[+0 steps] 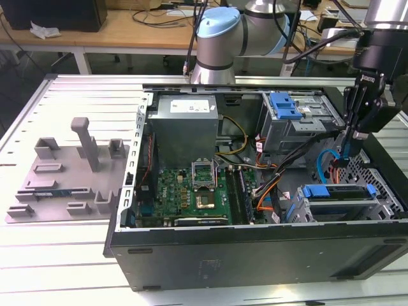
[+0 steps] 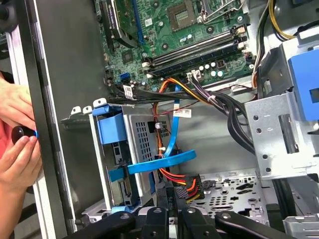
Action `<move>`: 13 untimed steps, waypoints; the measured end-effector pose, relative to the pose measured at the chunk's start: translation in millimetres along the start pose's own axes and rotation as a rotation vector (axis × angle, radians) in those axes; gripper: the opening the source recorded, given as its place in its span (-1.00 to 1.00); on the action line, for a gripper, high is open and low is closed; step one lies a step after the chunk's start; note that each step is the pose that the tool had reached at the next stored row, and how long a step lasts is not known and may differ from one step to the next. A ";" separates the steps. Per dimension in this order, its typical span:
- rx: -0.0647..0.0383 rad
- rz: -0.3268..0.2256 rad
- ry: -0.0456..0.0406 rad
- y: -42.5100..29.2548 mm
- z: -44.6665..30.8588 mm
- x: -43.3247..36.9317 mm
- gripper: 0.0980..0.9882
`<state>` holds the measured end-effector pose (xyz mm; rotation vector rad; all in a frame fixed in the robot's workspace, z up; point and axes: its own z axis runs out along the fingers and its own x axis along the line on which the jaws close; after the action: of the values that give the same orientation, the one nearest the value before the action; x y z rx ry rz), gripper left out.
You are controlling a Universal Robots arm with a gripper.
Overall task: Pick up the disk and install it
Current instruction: 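Insert the first disk wire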
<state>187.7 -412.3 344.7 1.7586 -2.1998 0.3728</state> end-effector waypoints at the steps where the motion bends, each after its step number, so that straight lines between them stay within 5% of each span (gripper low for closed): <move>1: 0.001 -0.002 0.0001 0.5 0.0 1.4 -0.84; 9: 0.009 -0.020 -0.0059 3.2 4.0 17.5 -0.84; 11: 0.008 -0.021 -0.0132 2.7 5.0 21.2 -0.84; 13: 0.006 -0.024 -0.0318 2.0 5.7 25.1 -0.84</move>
<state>180.2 -436.6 349.1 1.8043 -2.1991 0.3481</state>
